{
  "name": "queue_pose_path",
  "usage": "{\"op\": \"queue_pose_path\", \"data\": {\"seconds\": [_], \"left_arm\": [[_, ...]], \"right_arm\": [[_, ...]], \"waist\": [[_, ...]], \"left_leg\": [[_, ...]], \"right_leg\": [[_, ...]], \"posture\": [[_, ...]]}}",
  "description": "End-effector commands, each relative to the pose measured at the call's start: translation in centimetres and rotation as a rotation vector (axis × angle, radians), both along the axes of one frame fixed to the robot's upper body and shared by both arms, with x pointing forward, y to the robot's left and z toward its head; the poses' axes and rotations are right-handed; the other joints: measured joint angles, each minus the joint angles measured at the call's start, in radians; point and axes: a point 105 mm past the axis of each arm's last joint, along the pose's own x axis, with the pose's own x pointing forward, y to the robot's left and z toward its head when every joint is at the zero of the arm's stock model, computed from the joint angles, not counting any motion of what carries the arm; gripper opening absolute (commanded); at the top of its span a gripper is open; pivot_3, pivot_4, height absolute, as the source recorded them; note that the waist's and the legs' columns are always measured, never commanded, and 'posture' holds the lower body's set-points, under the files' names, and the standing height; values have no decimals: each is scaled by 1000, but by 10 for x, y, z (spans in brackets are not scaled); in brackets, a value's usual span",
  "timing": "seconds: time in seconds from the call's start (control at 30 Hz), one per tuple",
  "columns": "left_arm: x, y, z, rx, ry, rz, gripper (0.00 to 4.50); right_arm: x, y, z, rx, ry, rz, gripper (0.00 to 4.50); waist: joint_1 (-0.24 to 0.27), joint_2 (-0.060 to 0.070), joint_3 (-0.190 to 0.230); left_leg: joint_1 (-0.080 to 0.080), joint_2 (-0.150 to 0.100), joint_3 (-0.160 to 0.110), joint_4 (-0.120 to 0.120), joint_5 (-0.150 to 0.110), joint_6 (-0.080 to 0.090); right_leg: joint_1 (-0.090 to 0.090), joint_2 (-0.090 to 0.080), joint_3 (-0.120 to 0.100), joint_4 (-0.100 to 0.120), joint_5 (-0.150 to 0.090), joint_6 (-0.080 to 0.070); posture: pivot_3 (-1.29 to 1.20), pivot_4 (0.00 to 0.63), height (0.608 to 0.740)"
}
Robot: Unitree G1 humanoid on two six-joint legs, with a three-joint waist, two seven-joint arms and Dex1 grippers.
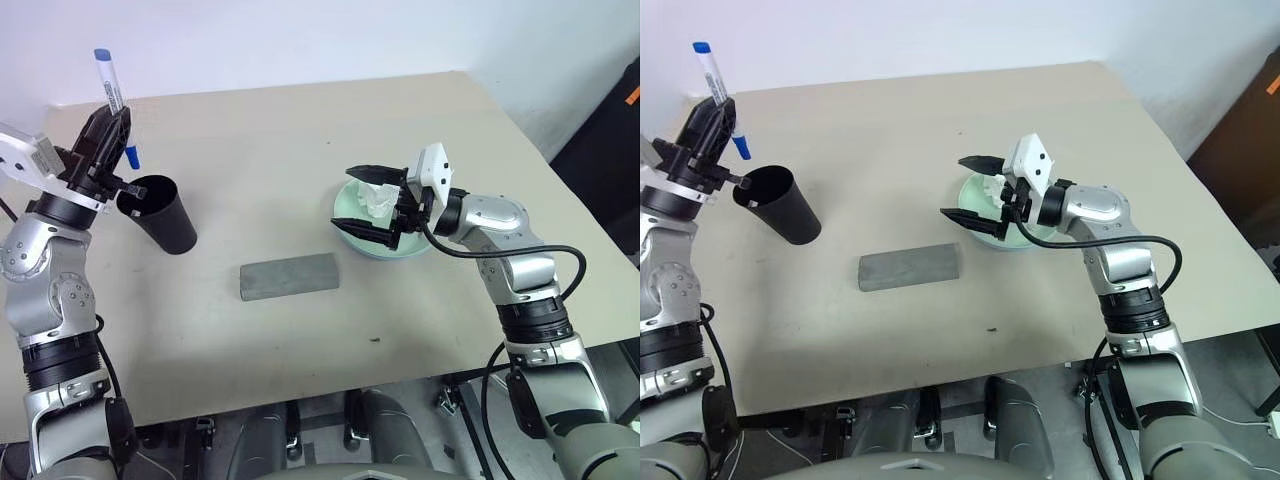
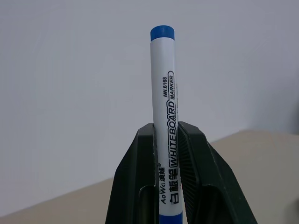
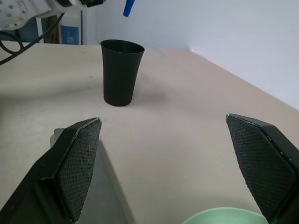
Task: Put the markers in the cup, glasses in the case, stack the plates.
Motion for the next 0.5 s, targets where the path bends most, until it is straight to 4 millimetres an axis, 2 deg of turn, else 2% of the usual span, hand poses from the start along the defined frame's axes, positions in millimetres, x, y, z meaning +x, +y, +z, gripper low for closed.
{"op": "queue_pose_path", "data": {"seconds": [0.03,0.5], "left_arm": [[-1,9,3,36,-25,15,278],[8,20,-15,-3,20,37,278]], "right_arm": [[-8,-6,21,38,-51,5,4500],[-8,-8,20,18,-62,-19,4500]], "waist": [[0,0,0],[0,0,0]], "left_leg": [[0,0,0,0,0,0],[0,0,0,0,0,0]], "right_leg": [[0,0,0,0,0,0],[0,0,0,0,0,0]], "posture": [[0,150,740],[0,150,740]]}}
